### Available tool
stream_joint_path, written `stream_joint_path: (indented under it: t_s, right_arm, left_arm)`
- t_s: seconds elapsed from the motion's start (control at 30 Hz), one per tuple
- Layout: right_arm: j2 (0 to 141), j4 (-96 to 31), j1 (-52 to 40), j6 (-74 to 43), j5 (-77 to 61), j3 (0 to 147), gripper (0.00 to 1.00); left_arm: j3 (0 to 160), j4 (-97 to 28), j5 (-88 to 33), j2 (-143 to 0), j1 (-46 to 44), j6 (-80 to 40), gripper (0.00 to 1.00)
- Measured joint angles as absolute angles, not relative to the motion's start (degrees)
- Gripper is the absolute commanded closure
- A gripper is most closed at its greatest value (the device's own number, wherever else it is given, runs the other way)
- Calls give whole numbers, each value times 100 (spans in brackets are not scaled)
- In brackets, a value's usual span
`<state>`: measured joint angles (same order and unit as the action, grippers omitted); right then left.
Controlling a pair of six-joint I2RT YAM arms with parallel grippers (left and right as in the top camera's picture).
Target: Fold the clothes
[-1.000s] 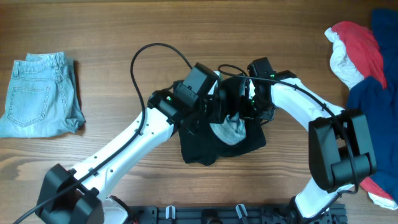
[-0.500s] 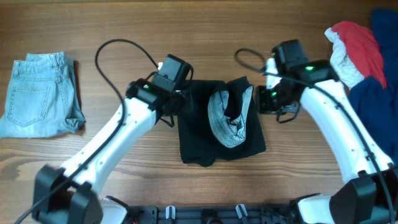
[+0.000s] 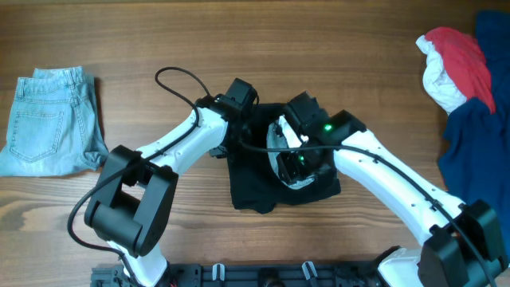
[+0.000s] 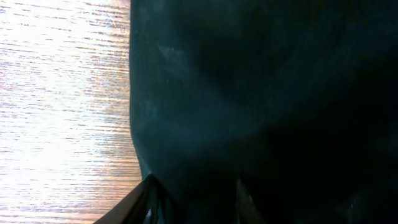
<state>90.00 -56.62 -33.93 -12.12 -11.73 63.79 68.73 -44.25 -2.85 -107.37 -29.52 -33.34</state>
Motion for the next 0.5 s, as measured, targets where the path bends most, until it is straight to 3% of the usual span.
stream_joint_path:
  t_s: [0.07,0.1,0.13,0.17,0.2,0.33,0.5]
  right_arm:
    - [9000,-5426,-3398,-1280,-1098,6200,45]
    - [9000,-5245,-3398,-1317,-1044,6086,59]
    - [9000,-5096,-3398,-1343,-1020,5951,81]
    - [9000,-5043,-3398,-1369,-1000,5874,92]
    - [9000,-4978,-3398,-1466,-945,5791,96]
    - [9000,-5256,-3374,-2941,-58,5502,93]
    - [9000,-5157,-3089,-4499,587,5443,90]
  left_arm:
    - [6873,-4407,-285,-10737,-2952,-3334,59]
    - [6873,-4403,-287,-10737,-2952,-3334,59]
    - [6873,-4397,-287,-10737,-2952,-3334,59]
    - [6873,-4397,-287,-10737,-2952,-3334,59]
    - [6873,-4392,-287,-10737,-2952,-3334,60]
    - [6873,-4388,-290,-10737,-2952,-3350,75]
    - [6873,-4390,-292,-10737,-2952,-3356,75]
